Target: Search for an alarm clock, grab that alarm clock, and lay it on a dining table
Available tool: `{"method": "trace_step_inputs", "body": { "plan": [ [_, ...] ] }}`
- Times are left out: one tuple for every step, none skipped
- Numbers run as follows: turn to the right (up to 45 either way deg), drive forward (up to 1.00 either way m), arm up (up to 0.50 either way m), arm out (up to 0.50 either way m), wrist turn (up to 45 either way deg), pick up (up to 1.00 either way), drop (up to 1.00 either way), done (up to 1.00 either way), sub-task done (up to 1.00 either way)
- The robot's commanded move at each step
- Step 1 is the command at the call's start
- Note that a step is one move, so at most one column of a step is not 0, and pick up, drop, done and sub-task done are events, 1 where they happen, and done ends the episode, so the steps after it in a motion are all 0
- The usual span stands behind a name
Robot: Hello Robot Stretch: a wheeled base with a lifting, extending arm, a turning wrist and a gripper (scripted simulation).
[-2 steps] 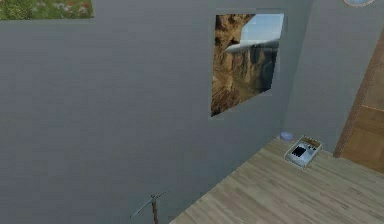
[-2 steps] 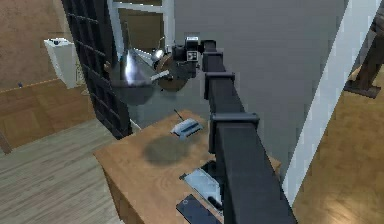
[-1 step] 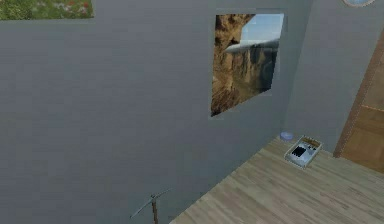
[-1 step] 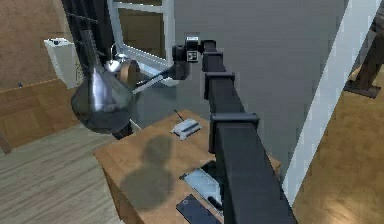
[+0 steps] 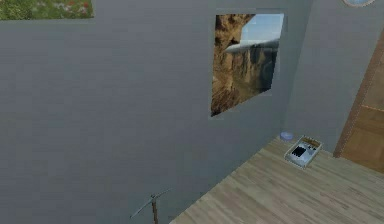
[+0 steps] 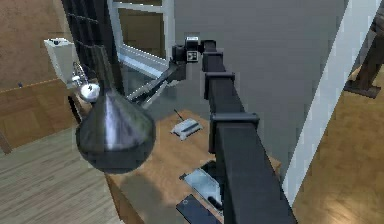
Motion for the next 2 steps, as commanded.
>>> {"method": "trace_step_inputs", "body": {
  "plan": [
    [0.0,0.0,0.0,0.0,-9.0,0.0,0.0,0.0,0.0],
    [0.0,0.0,0.0,-0.48,0.0,0.0,0.0,0.0,0.0]
  ]
}}
